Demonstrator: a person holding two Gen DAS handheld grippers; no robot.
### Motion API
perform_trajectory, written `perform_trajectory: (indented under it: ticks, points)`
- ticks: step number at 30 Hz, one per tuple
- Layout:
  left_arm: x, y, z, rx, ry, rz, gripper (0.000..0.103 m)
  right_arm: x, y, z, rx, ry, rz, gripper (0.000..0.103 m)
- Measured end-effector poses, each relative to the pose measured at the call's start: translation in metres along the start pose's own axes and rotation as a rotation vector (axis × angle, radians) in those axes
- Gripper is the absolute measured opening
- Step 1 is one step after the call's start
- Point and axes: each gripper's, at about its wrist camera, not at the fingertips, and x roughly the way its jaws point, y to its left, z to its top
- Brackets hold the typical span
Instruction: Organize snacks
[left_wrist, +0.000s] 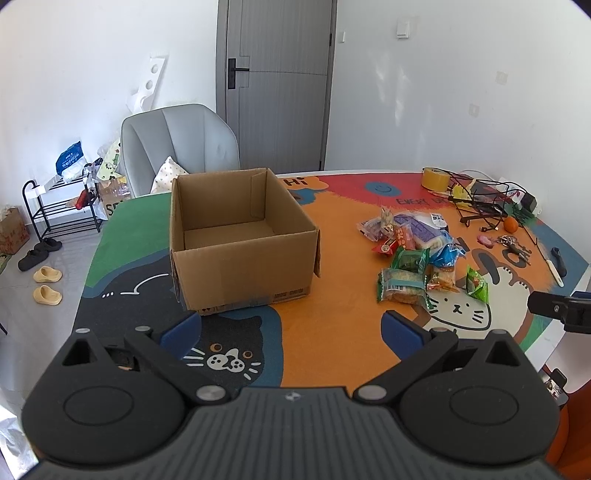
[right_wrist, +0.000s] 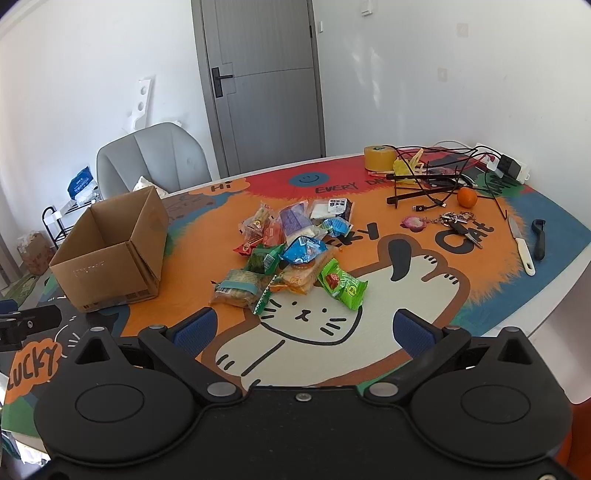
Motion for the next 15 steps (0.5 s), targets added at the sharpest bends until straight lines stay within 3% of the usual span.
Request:
perform_trajectory:
  ticks: [15]
  points:
    - [-0.0020,-0.0017,-0.0001,0.011,-0.006,0.003,0.103,0.0009,-0.0003,-0.0012,0.002,0.003,-0.003,0.103]
